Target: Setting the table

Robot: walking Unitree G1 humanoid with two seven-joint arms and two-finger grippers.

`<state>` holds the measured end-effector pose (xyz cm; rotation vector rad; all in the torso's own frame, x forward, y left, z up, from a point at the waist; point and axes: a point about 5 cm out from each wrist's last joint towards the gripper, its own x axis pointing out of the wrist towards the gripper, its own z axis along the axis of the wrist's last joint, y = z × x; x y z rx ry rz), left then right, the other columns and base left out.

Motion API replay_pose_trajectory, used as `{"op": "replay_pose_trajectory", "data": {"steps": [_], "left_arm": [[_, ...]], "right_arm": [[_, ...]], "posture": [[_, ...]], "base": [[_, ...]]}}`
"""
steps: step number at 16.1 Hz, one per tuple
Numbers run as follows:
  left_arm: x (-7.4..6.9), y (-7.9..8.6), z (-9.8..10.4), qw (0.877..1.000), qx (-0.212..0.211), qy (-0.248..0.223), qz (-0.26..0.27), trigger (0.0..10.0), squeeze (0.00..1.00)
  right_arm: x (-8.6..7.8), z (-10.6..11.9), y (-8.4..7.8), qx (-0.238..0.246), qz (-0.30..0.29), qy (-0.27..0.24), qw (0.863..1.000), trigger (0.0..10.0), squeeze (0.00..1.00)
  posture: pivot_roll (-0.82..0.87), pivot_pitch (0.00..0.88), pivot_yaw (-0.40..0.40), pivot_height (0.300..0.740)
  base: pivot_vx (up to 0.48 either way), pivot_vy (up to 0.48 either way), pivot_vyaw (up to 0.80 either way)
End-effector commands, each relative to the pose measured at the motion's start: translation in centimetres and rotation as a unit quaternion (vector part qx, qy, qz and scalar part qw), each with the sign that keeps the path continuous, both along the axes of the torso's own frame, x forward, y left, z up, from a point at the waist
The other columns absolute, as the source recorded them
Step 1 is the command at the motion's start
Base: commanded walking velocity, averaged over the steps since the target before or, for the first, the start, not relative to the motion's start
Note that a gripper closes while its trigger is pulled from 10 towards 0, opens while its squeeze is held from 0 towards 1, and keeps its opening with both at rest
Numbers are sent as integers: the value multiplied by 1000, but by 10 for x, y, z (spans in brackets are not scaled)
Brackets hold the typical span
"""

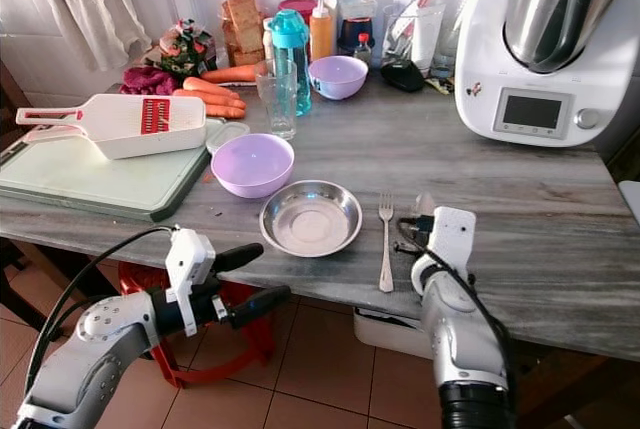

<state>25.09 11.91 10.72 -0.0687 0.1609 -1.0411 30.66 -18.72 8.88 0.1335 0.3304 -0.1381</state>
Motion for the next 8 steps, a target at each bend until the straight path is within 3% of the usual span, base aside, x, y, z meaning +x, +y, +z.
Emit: {"op": "replay_pose_trajectory", "data": {"steps": [1, 8], "left_arm": [[-2, -2, 3, 1000, 3, -8, -10, 10000, 0], [-5, -6, 4, 1000, 2, -6, -12, 10000, 0]], "right_arm": [[5, 4, 1, 11, -2, -9, 1000, 10000, 0], [8, 1, -3, 3, -10, -11, 1000, 10000, 0]], "posture": [[-31, 0, 37, 740], [-28, 0, 35, 740]], "base": [[0, 0, 0], [0, 0, 0]]}}
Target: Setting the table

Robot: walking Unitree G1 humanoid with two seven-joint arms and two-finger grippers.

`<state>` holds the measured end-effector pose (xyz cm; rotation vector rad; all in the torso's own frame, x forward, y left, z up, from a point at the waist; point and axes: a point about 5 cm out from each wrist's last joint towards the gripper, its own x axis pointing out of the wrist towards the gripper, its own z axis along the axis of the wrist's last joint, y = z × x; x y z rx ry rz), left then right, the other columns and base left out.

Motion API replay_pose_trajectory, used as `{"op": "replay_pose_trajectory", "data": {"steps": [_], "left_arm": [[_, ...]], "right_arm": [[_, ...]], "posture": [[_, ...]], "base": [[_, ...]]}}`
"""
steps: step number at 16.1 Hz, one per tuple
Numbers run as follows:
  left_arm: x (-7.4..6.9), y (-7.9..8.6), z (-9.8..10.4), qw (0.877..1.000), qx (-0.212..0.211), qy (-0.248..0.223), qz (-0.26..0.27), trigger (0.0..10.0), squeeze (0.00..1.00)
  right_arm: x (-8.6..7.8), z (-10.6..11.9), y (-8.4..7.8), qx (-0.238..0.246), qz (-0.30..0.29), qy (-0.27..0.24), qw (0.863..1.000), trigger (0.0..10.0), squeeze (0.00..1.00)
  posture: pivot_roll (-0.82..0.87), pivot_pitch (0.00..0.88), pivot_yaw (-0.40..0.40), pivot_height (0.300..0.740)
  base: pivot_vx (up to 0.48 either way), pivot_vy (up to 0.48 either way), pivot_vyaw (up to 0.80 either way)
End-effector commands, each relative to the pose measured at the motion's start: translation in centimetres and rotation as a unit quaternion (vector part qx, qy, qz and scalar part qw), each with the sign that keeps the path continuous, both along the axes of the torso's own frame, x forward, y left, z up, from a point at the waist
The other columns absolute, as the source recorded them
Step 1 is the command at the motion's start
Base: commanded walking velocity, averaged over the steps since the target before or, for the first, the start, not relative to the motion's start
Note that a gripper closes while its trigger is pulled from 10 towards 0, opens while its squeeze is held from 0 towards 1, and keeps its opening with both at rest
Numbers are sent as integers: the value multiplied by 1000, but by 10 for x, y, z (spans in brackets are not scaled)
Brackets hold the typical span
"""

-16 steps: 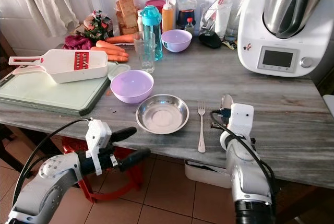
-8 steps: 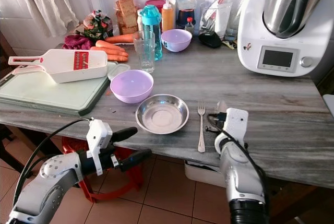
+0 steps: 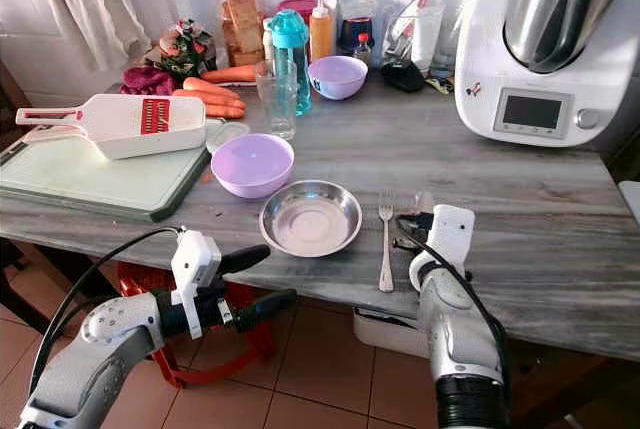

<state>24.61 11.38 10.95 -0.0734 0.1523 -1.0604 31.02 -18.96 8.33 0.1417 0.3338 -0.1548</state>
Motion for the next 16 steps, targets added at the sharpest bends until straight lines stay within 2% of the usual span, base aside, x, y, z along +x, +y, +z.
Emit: {"op": "replay_pose_trajectory", "data": {"steps": [1, 10, 15, 16], "left_arm": [[-1, -1, 2, 1000, 7, -4, -3, 10000, 0], [-2, 0, 0, 1000, 10, -2, -3, 10000, 0], [-2, 0, -1, 1000, 12, -3, -5, 10000, 0], [0, -1, 0, 1000, 12, -3, -5, 10000, 0]], "right_arm": [[5, 6, -1, 0, -3, -13, 1000, 10000, 0], [13, 5, 4, 5, -2, -22, 1000, 10000, 0], [12, 1, 3, 6, -5, -19, 1000, 10000, 0], [11, 0, 4, 8, -5, -18, 1000, 10000, 827]], "posture": [[-28, 0, 35, 740], [-18, 5, 43, 740], [-18, 6, 45, 740], [-18, 8, 46, 740]], "base": [[0, 0, 0], [0, 0, 0], [0, 0, 0], [0, 0, 0]]}}
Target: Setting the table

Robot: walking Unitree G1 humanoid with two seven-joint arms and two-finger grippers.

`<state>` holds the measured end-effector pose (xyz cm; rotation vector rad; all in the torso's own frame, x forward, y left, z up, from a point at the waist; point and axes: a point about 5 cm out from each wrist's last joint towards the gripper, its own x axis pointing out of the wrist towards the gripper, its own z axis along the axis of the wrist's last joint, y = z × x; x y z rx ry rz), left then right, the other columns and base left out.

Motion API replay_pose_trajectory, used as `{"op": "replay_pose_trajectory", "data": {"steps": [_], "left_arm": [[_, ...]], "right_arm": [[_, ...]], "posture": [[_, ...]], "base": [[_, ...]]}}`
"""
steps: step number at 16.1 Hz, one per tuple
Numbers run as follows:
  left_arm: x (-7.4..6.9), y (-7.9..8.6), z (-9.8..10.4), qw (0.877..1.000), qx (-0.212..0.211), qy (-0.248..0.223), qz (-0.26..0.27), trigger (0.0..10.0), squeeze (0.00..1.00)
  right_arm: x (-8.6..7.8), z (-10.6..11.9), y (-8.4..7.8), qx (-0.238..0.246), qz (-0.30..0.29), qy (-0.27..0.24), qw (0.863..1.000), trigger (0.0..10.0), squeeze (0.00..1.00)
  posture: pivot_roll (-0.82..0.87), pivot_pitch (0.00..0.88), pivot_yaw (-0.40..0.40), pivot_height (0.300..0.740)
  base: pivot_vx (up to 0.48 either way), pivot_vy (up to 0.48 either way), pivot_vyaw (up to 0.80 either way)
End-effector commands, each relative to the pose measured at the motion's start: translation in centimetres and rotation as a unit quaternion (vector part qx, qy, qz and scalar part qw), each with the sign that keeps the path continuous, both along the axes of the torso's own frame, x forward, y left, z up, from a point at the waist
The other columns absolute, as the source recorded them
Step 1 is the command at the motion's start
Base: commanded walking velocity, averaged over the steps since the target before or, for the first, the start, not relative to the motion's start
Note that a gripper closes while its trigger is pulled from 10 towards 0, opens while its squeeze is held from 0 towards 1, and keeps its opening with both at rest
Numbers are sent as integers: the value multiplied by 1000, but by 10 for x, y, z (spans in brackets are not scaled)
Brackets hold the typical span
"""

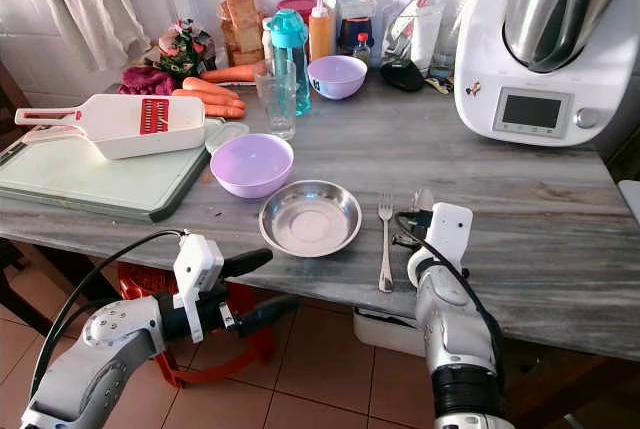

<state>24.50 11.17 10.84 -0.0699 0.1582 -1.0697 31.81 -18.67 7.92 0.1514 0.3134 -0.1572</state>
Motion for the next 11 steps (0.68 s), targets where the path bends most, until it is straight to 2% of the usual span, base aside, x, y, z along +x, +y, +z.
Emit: {"op": "replay_pose_trajectory", "data": {"steps": [1, 2, 6, 10, 11], "left_arm": [[2, 0, 2, 1000, 9, -5, 0, 10000, 0], [2, 0, 2, 1000, 9, -4, 0, 10000, 0], [-1, 0, 1, 1000, 9, -5, 1, 10000, 0], [6, -2, 6, 1000, 8, -7, 3, 10000, 0], [7, -3, 7, 1000, 8, -8, 3, 10000, 0]], "right_arm": [[3, 3, 1, 6, -2, -7, 1000, 10000, 820], [3, 3, 1, 6, -2, -7, 1000, 10000, 918], [4, 3, 1, 5, -4, -9, 1000, 10000, 910], [5, 6, -1, 5, -8, -17, 1000, 10000, 929], [5, 8, -2, 5, -9, -23, 1000, 10000, 1000]], "posture": [[-18, 8, 46, 740], [-18, 8, 46, 740], [-16, 8, 45, 740], [-18, 7, 47, 740], [-18, 6, 48, 740]], "base": [[0, 0, 0], [0, 0, 0], [0, 0, 0], [0, 0, 0], [0, 0, 0]]}}
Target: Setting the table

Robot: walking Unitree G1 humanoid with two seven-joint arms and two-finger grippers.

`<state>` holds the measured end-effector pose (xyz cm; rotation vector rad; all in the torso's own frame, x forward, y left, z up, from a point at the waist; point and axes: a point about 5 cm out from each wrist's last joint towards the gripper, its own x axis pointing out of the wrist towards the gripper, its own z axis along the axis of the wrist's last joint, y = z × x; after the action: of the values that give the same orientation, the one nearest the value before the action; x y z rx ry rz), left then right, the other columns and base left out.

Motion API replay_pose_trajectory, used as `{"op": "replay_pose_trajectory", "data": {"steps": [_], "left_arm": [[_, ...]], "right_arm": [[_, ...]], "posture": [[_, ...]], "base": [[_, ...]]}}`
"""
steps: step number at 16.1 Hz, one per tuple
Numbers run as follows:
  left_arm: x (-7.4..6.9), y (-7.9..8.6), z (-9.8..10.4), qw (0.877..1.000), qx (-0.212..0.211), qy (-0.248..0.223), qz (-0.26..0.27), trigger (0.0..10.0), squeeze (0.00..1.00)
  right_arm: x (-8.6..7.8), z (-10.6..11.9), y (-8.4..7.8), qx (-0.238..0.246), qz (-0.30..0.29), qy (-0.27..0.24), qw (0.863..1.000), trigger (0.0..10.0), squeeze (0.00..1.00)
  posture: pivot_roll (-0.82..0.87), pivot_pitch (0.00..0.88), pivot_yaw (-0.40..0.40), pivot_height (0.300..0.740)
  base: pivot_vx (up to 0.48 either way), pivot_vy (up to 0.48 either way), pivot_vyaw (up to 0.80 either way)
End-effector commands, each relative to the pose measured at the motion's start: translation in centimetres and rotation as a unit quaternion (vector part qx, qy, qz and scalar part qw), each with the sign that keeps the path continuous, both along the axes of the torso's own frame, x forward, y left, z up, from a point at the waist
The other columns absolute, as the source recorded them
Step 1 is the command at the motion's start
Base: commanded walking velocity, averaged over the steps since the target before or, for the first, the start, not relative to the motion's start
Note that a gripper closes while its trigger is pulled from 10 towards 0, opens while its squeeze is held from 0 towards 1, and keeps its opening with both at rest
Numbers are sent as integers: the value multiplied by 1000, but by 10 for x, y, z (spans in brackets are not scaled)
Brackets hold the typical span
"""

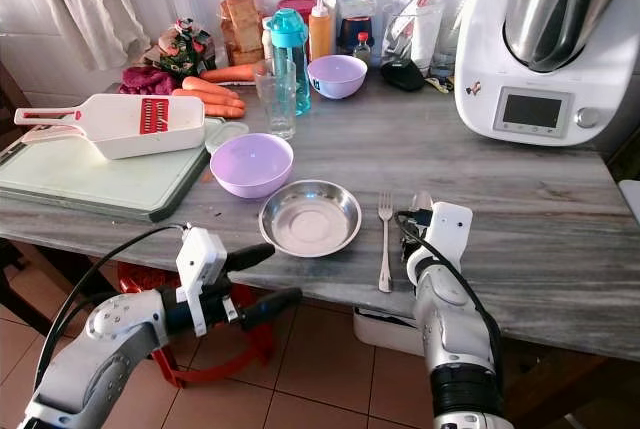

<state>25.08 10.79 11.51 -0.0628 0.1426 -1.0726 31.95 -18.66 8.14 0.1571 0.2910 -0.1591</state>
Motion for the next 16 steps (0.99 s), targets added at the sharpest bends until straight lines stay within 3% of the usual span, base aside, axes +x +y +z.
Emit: {"op": "replay_pose_trajectory", "data": {"steps": [1, 7, 8, 13, 16], "left_arm": [[2, 1, 0, 1000, 8, 0, 4, 10000, 0], [0, -1, 2, 1000, 1, 0, -1, 10000, 0], [-2, 0, 1, 1000, 1, 1, -1, 10000, 0], [-2, 3, 0, 1000, -4, 2, 11, 10000, 0], [11, 8, 3, 994, -23, -13, 104, 10000, 0]], "right_arm": [[5, 11, -2, 4, -5, -23, 1000, 10000, 1000], [10, 39, 4, -4, 18, -93, 995, 10000, 1000], [10, 53, 7, -7, 31, -124, 992, 10000, 1000], [4, 79, 7, -2, 42, -171, 984, 10000, 1000], [-3, 95, 3, -17, 37, -205, 978, 10000, 1000]], "posture": [[-18, 6, 48, 740], [-21, 6, 48, 740], [-18, 4, 46, 740], [-19, 3, 46, 740], [-27, 0, 42, 740]], "base": [[0, 0, 0], [0, 0, 0], [0, 0, 0], [0, 0, 0], [0, 0, 0]]}}
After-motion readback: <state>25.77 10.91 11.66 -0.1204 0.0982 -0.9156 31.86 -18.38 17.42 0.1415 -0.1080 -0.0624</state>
